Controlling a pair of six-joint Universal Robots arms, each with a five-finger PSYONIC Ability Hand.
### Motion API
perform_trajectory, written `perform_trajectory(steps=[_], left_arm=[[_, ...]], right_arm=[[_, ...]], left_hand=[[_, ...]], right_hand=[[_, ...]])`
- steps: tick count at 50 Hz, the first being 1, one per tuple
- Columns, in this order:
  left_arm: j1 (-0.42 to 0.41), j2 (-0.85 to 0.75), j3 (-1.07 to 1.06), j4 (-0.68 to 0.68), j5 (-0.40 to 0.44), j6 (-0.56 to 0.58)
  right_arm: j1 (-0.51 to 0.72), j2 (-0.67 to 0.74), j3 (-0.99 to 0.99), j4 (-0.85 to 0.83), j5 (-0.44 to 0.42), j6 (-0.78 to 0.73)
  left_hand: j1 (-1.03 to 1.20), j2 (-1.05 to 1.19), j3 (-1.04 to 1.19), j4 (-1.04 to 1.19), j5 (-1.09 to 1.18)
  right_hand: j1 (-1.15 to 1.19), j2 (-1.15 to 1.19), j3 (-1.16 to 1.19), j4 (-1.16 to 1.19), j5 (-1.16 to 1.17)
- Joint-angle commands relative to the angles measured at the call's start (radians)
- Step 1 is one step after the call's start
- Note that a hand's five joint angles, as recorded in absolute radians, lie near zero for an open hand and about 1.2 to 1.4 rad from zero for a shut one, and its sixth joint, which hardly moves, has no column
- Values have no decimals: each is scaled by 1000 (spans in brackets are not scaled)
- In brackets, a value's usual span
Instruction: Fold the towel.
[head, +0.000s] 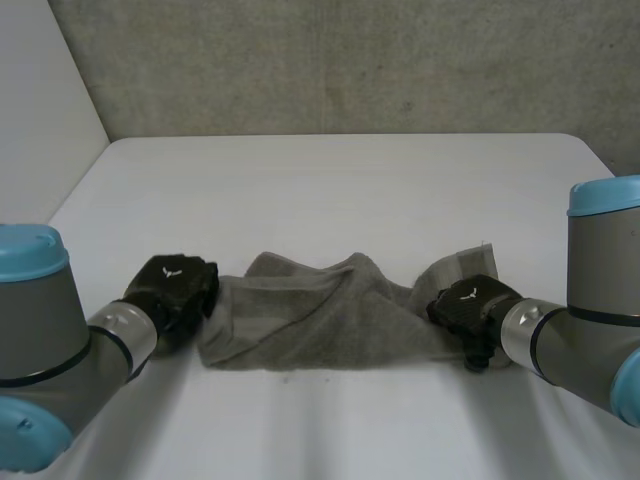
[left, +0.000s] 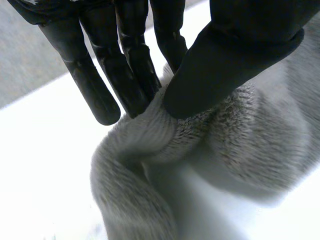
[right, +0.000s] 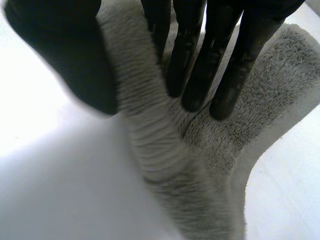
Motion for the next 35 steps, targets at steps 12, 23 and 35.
perform_trajectory(steps=[12,23,35], left_arm=[[-43,210,102,-177,-2,2],[-94,-24,303,-184,1,-66],[-211,-241,491,-186,4,-69]], right_arm=[[-55,-109,-16,-164,-4,151],[-82,-110,0,-178,-17,194],[-107,-104,35,-196,-18,194]], left_hand=[[-926,-919,-919,-919,-925],[-797,-790,-790,-790,-796],[-791,-784,-784,-784,-790]], right_hand=[[-450,-568,-575,-577,-592],[-450,-568,-575,-577,-592],[-450,-568,-575,-577,-592]])
